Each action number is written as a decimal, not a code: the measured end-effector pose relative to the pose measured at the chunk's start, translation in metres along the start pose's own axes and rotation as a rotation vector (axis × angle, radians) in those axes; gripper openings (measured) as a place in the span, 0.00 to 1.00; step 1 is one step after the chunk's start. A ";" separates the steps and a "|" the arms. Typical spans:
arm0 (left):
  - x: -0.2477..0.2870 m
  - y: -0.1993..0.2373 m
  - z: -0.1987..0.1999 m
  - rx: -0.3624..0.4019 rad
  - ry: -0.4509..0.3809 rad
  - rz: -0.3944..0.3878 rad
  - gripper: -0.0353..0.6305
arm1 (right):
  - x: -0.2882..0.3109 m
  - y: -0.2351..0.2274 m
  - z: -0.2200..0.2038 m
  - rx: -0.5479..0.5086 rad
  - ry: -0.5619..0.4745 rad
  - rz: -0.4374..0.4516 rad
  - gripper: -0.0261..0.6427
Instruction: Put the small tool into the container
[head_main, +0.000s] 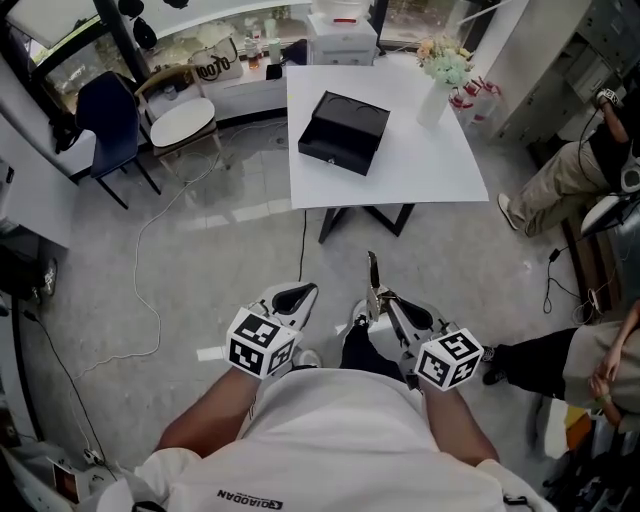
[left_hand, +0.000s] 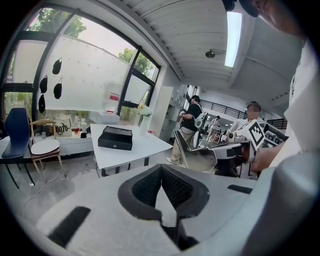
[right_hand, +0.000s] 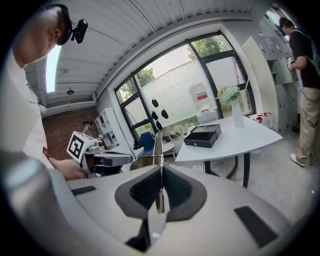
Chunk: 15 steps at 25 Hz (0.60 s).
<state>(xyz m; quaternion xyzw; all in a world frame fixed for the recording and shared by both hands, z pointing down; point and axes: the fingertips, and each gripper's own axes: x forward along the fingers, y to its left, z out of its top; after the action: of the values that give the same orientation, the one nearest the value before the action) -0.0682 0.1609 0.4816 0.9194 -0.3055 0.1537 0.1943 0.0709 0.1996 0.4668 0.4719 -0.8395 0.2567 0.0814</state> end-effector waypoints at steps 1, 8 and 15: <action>0.003 0.003 0.000 -0.003 0.003 0.001 0.07 | 0.004 -0.004 0.002 0.004 0.000 0.001 0.06; 0.039 0.025 0.019 -0.027 0.007 0.036 0.07 | 0.036 -0.047 0.029 -0.002 0.005 0.029 0.06; 0.089 0.058 0.066 -0.021 -0.006 0.086 0.07 | 0.076 -0.097 0.079 -0.020 -0.004 0.082 0.06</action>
<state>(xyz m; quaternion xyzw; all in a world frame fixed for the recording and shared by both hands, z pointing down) -0.0247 0.0433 0.4744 0.9038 -0.3469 0.1559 0.1962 0.1186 0.0613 0.4619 0.4367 -0.8609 0.2502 0.0738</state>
